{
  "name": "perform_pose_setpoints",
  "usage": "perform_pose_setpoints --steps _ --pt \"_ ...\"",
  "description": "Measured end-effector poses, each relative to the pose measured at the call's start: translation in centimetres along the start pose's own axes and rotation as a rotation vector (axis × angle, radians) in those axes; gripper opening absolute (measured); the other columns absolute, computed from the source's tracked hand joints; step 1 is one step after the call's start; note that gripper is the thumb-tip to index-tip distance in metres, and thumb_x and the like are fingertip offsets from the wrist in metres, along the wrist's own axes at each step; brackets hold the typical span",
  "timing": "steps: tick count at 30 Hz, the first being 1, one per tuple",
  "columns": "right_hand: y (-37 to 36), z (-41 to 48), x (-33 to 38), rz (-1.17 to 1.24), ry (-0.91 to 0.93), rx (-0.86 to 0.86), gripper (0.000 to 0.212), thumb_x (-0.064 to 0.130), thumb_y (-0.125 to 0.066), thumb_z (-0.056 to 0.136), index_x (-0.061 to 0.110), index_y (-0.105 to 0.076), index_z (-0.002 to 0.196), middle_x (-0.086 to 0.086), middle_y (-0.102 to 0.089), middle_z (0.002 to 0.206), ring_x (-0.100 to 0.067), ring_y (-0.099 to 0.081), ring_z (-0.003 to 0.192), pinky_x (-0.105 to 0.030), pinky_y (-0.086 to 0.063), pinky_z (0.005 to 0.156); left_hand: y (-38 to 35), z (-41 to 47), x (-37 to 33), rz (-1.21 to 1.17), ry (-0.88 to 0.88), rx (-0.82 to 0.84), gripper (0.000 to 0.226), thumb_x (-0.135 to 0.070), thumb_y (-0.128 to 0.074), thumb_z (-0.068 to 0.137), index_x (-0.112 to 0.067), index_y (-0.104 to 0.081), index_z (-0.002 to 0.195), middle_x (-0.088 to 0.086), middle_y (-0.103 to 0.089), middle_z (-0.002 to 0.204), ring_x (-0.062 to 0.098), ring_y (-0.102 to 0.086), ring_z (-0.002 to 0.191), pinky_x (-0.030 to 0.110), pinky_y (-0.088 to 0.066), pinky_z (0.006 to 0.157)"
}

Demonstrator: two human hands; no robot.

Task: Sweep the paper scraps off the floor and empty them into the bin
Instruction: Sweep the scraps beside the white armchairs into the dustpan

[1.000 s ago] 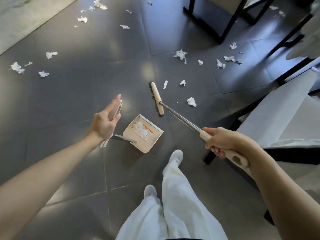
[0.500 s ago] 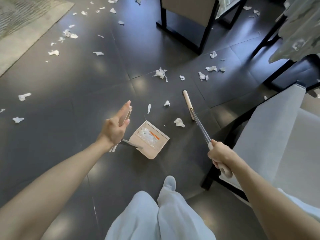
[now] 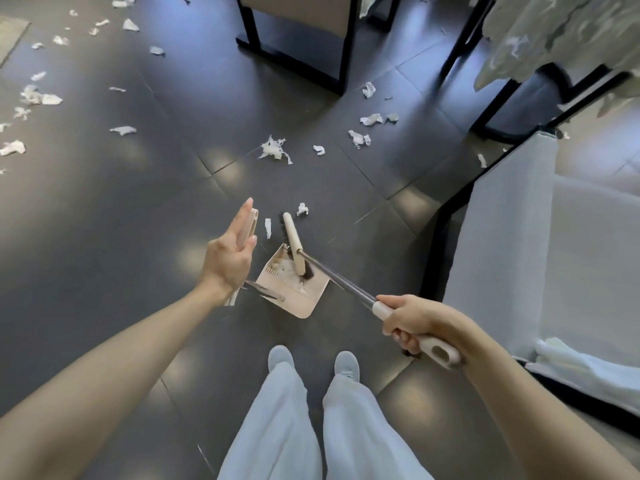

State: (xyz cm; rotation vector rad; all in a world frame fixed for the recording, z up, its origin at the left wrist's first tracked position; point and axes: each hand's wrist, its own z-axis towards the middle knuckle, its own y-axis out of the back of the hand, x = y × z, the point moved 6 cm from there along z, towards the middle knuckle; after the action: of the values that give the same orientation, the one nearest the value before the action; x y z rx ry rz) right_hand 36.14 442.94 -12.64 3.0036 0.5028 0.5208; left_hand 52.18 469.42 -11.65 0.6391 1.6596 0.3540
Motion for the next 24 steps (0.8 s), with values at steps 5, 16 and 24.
perform_pose_setpoints --steps 5,16,24 --pt "0.2 -1.8 3.1 0.045 0.051 -0.016 0.071 -0.004 -0.049 0.088 0.032 -0.032 0.147 -0.002 -0.042 0.05 -0.008 -0.037 0.037 -0.016 -0.032 0.035 2.8 -0.5 1.7 -0.029 -0.025 0.03 0.064 -0.006 -0.052 0.096 -0.042 -0.034 0.146 -0.048 -0.041 0.115 0.007 -0.054 0.117 0.023 -0.037 0.102" --pt "-0.9 6.9 13.7 -0.498 0.194 -0.373 0.032 0.005 -0.038 0.081 0.015 -0.046 0.111 -0.004 -0.06 0.06 -0.02 -0.055 0.045 -0.021 -0.04 0.044 11.7 1.6 6.8 -0.033 0.085 -0.14 0.065 -0.009 -0.053 0.096 -0.057 -0.036 0.137 -0.035 -0.051 0.124 0.033 -0.06 0.106 0.039 -0.048 0.092" --pt "-4.3 10.8 16.6 -0.537 0.168 -0.186 0.054 0.006 -0.039 0.085 0.014 -0.037 0.139 -0.008 -0.061 0.082 -0.022 -0.056 0.059 -0.027 -0.05 0.054 11.7 10.4 6.3 -0.034 0.102 -0.105 0.062 -0.011 -0.054 0.094 -0.049 -0.039 0.141 -0.033 -0.05 0.124 0.004 -0.052 0.122 0.013 -0.035 0.103"
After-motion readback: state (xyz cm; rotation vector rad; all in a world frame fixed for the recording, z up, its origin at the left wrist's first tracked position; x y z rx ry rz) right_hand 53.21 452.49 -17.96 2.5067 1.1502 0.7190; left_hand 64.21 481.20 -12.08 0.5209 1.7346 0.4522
